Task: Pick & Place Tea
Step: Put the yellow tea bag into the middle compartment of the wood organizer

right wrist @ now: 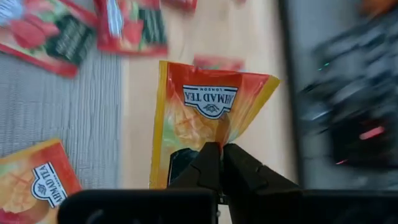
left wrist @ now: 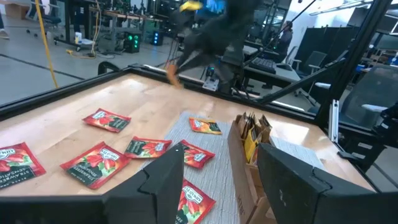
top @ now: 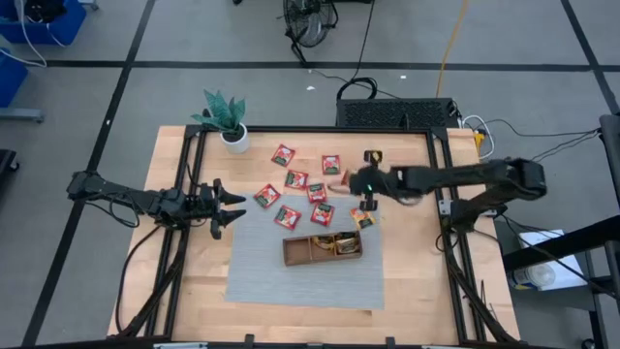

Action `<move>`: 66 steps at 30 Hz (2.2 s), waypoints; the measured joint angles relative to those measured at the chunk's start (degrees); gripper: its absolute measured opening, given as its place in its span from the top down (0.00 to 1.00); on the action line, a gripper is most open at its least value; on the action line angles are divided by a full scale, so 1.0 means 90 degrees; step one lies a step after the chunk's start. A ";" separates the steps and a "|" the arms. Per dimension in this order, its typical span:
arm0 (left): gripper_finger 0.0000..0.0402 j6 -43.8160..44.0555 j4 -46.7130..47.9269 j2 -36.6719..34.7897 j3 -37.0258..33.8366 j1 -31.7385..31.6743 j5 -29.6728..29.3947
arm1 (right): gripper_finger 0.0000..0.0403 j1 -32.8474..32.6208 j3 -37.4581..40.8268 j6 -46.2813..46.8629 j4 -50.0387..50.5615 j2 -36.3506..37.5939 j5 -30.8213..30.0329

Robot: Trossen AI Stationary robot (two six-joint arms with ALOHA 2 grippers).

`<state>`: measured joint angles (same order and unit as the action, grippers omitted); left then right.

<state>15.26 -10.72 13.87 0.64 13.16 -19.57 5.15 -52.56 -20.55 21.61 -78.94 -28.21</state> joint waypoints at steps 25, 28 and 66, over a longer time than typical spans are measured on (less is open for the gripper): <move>0.49 0.0001 0.0005 0.0000 0.0000 -0.0001 0.0000 | 1.00 -0.3935 -0.3082 -0.3274 0.0265 -0.3008 -0.3847; 0.49 0.0001 0.0000 0.0000 0.0000 0.0001 0.0000 | 1.00 -0.4081 -0.3082 -0.2559 0.0455 -0.3301 -0.3518; 0.49 0.0001 0.0002 0.0000 0.0001 0.0001 0.0000 | 0.97 -0.3950 -0.3077 -0.1460 0.1492 -0.3625 -0.2681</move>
<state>15.27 -10.71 13.87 0.65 13.16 -19.57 -30.39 -80.25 -33.69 35.04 -111.57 -52.34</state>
